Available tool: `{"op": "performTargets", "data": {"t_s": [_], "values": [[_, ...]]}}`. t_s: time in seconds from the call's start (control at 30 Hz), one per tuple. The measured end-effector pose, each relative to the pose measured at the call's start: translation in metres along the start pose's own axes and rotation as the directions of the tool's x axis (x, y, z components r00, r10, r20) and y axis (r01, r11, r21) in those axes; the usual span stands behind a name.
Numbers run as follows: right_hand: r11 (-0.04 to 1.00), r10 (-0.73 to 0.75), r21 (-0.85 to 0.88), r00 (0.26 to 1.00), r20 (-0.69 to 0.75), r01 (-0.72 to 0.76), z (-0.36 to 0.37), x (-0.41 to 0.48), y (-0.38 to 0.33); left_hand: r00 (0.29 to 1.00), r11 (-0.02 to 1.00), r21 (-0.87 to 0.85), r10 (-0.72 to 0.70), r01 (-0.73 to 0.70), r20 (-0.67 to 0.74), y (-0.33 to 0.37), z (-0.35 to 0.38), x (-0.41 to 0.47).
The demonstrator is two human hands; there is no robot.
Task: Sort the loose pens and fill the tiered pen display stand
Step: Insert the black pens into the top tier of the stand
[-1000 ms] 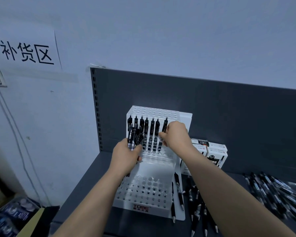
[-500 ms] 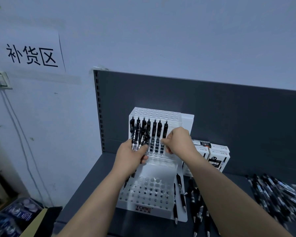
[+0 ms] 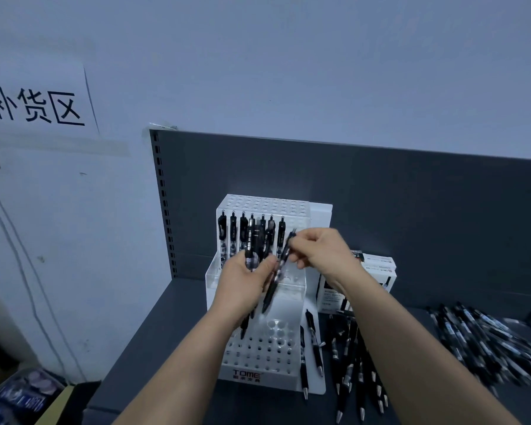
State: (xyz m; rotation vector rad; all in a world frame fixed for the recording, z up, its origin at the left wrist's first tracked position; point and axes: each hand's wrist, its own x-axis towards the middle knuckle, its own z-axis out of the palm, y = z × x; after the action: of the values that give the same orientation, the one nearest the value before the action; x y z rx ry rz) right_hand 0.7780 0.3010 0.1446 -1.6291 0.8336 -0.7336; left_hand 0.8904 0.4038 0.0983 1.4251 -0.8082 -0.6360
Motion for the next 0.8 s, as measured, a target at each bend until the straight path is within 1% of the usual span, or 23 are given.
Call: {"op": "performTargets", "data": {"t_s": [0.07, 0.13, 0.2, 0.27, 0.3, 0.37, 0.5, 0.6, 0.7, 0.8], "values": [[0.999, -0.044, 0.017, 0.989, -0.138, 0.046, -0.011, 0.002, -0.007, 0.998, 1.000, -0.014, 0.002, -0.003, -0.069, -0.001, -0.007, 0.002], [0.990, -0.139, -0.062, 0.952, -0.271, 0.127, -0.023, 0.006, -0.011, 0.993, 1.000, 0.007, 0.008, -0.007, -0.119, -0.001, -0.014, 0.002], [0.967, -0.238, -0.167, 0.911, -0.337, 0.192, -0.028, 0.009, -0.014, 0.985, 0.990, 0.138, 0.034, -0.010, -0.168, -0.002, -0.019, 0.004], [0.949, -0.284, -0.229, 0.903, -0.323, 0.217, -0.026, 0.014, -0.013, 0.981, 0.951, 0.310, 0.058, 0.002, -0.184, -0.004, -0.020, 0.006], [0.938, -0.295, -0.272, 0.905, -0.305, 0.214, -0.023, 0.016, -0.011, 0.983, 0.932, 0.362, 0.056, 0.012, -0.176, -0.004, -0.020, 0.007], [0.898, -0.327, -0.387, 0.904, -0.274, 0.208, -0.016, 0.021, -0.006, 0.987, 0.920, 0.391, 0.039, 0.025, -0.155, -0.006, -0.019, 0.008], [0.806, -0.345, -0.559, 0.922, -0.178, 0.193, -0.002, 0.024, 0.001, 0.989, 0.923, 0.382, 0.017, 0.040, -0.145, -0.006, -0.019, 0.008], [0.748, -0.352, -0.635, 0.926, -0.133, 0.193, 0.005, 0.026, 0.000, 0.992, 0.936, 0.353, 0.024, 0.021, -0.124, -0.005, -0.019, 0.007], [0.685, -0.318, -0.710, 0.944, -0.089, 0.163, 0.007, 0.031, -0.003, 0.992, 0.954, 0.299, 0.031, 0.006, -0.120, -0.004, -0.019, 0.005], [0.684, -0.298, -0.715, 0.950, -0.093, 0.145, 0.007, 0.034, -0.003, 0.993, 0.979, 0.203, 0.017, 0.008, -0.119, -0.002, -0.019, 0.002]]}}
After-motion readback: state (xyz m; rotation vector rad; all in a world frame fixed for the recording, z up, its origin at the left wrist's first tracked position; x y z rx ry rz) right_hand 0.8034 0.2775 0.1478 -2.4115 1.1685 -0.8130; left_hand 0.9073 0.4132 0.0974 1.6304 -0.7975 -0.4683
